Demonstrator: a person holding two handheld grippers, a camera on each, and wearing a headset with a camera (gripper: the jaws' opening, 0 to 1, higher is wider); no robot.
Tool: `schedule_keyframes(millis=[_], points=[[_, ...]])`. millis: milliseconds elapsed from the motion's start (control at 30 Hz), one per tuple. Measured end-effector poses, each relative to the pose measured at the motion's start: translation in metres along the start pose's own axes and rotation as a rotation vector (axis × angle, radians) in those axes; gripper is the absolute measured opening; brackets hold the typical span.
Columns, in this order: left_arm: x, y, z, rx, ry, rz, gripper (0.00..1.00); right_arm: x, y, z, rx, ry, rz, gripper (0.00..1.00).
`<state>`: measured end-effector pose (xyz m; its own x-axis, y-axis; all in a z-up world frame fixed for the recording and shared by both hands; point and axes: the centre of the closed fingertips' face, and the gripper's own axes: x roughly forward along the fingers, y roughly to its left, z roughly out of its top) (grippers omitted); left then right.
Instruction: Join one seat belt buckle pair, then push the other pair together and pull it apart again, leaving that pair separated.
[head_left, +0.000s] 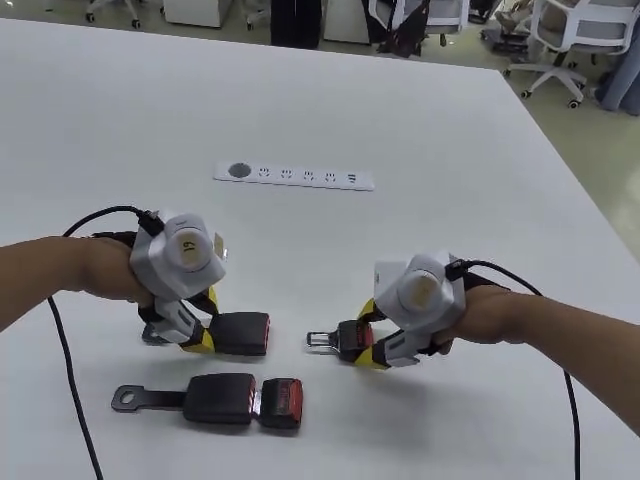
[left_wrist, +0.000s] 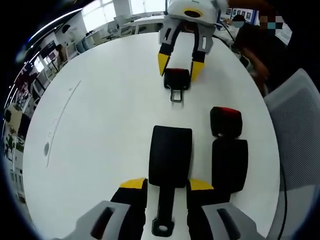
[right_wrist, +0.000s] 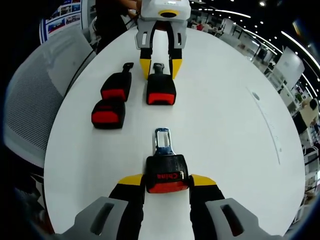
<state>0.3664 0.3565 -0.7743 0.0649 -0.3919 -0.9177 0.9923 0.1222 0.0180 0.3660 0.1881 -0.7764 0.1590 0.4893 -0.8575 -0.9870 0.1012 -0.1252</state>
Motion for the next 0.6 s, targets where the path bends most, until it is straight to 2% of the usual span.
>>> schedule_keyframes(millis=[67,233,600], points=[[0.0012,0.0000,-0.0007,0.008,0.003,0.002,0.31,0.0032,-0.0021,-0.0029,0.002,-0.003,0.000,0.31],[0.0041,0.0021,-0.0032,0.022,0.004,-0.005,0.31,-0.0021,0.0019,0.0011,0.003,-0.010,0.001,0.31],[0.0024,-0.0002,-0.0015,0.026,0.011,-0.006,0.30,-0.0010,0.0007,0.0004,0.005,-0.008,0.001,0.30]])
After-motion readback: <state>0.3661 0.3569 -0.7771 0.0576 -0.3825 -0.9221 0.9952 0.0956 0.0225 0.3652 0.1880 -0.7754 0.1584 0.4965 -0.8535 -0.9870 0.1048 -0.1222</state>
